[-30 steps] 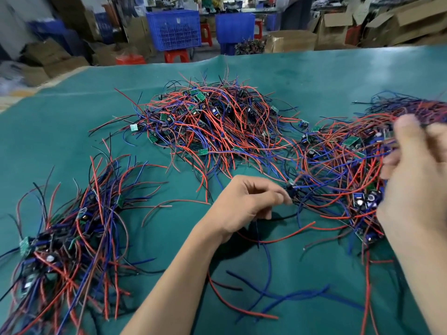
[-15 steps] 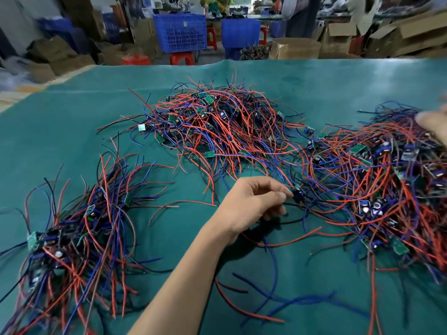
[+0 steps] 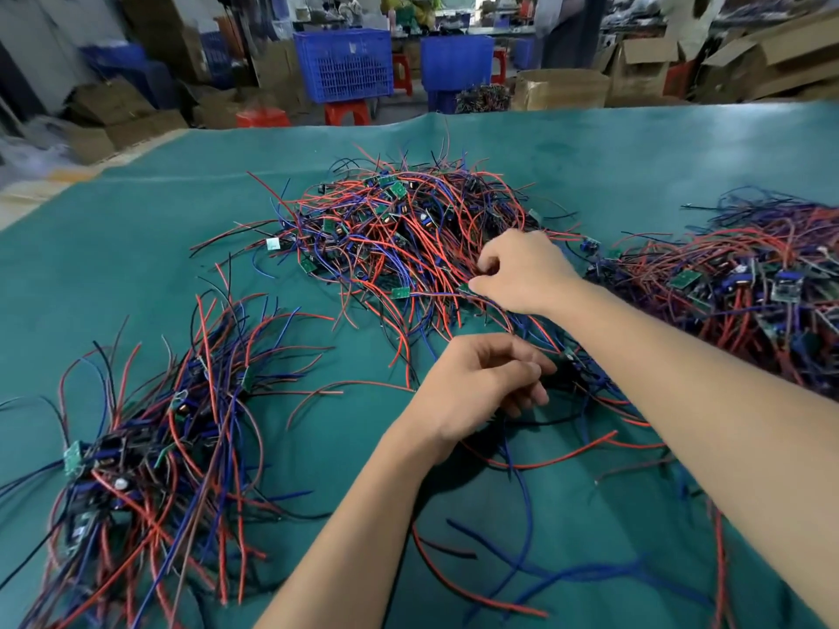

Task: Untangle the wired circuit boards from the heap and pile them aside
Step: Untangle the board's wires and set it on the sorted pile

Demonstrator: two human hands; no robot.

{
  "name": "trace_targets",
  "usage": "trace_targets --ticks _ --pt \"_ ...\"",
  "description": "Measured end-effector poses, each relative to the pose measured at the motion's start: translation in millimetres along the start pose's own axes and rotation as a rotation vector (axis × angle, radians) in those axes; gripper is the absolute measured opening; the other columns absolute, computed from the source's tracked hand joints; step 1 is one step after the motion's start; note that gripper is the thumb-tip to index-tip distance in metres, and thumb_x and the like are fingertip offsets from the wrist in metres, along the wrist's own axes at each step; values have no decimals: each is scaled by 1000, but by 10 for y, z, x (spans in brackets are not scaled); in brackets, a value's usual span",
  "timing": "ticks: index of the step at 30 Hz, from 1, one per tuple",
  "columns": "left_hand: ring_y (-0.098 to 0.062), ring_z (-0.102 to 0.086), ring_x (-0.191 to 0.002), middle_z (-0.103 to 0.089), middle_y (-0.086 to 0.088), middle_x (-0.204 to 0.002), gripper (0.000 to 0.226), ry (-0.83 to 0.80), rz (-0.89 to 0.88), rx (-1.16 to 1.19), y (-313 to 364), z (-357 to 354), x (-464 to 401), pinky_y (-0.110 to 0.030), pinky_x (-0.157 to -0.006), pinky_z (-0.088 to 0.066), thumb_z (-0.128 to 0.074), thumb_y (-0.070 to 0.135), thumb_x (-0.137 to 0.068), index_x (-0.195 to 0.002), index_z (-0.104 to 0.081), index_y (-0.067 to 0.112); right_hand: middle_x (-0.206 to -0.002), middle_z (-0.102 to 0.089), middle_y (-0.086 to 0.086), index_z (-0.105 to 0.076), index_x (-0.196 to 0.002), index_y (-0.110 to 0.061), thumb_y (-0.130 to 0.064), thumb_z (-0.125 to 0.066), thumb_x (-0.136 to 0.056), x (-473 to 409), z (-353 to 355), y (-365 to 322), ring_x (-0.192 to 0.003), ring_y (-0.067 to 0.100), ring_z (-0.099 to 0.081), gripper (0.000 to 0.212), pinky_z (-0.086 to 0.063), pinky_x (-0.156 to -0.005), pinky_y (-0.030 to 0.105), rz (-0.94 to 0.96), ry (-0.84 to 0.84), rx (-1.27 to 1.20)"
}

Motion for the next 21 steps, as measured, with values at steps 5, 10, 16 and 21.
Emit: trace_targets --ticks 5,10,16,21 --pt "-10 -54 -56 -65 -6 -67 17 21 13 -3 5 -3 -7 -17 -54 -45 -52 -5 -94 -96 -68 0 -95 -75 10 -71 -65 -26 -19 -79 -86 45 71 101 -100 30 -66 23 -51 -90 32 -64 50 -99" --pt "-10 -54 -57 -66 -8 -70 17 78 40 37 4 7 -1 -17 -54 -46 -50 -6 -95 -102 -66 -4 -71 -73 -5 -81 -73 -24 -26 -81 -80 191 372 143 -82 18 -69 7 -41 -64 22 -83 211 -347" --pt "-17 -63 -59 -71 -16 -81 39 212 102 315 9 26 -62 -21 -54 -52 -38 31 -107 -111 -61 -1 -62 -72 4 -79 -67 -24 -32 -75 -67 718 706 247 -59 17 -65 9 -56 -60 37 -52 314 -751" --pt "-20 -69 -66 -75 -14 -90 46 225 113 377 25 37 -67 -25 -57 -56 -36 41 -105 -118 -57 3 -56 -69 5 -80 -70 -24 -30 -73 -68 1284 385 199 -48 9 -57 10 -44 -52 27 -17 159 -788"
Point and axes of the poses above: each hand's wrist, its own x-axis away from the middle knuckle, its own z-axis out of the back of the hand, y = z × x, the point moved 2 cm from there along -x, towards the middle knuckle
